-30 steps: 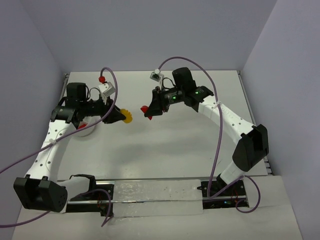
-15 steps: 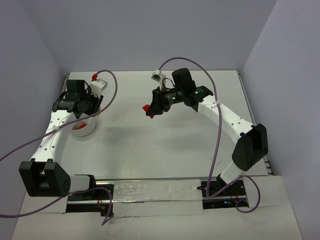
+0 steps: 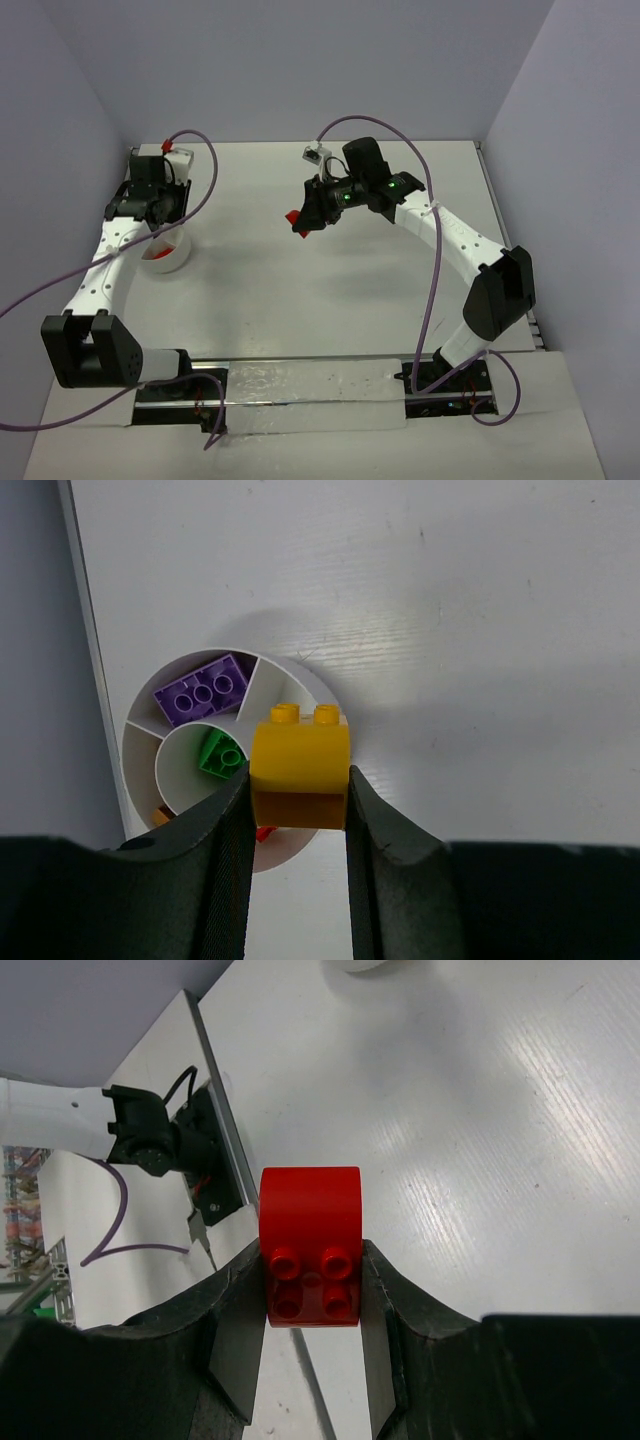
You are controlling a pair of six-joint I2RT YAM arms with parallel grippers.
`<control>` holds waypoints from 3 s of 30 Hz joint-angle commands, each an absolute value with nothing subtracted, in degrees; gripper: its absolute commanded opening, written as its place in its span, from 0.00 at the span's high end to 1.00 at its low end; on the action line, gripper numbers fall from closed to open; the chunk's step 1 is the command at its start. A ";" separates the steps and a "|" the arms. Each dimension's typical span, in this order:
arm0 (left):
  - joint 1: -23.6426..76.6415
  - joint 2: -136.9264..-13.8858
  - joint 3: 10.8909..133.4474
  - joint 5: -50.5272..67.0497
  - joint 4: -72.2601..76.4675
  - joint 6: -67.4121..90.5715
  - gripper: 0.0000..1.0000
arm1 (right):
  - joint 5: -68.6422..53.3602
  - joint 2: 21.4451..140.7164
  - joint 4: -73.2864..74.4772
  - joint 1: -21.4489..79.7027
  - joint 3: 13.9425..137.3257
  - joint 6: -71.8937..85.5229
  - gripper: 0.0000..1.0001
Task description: Sort the legos into containers by color
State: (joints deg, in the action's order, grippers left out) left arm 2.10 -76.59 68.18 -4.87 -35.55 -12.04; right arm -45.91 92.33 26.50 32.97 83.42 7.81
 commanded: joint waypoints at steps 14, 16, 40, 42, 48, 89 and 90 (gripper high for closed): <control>-1.01 -82.44 71.56 -8.96 -34.41 -5.56 0.91 | -45.82 93.15 26.60 33.05 84.55 7.48 1.00; -1.32 -82.35 71.39 -9.93 -34.19 -5.29 0.91 | -45.95 93.16 26.54 33.05 84.55 7.56 1.00; -1.84 -83.50 71.46 -10.11 -34.98 -3.78 0.51 | -45.88 93.60 27.16 33.05 84.90 7.29 1.00; -1.76 -83.41 72.07 -9.76 -35.16 -3.95 0.42 | -45.88 93.60 27.16 33.05 84.99 7.29 1.00; -1.91 -81.06 75.28 -4.40 -35.77 -5.38 0.20 | -46.87 93.66 27.16 33.13 85.08 6.84 1.00; 17.83 -57.66 62.48 73.81 -41.10 -35.26 0.25 | -85.99 102.66 13.71 40.46 85.20 21.97 1.00; 18.54 -57.72 62.25 73.18 -40.71 -34.88 0.26 | -86.08 102.62 13.28 40.55 85.25 22.41 1.00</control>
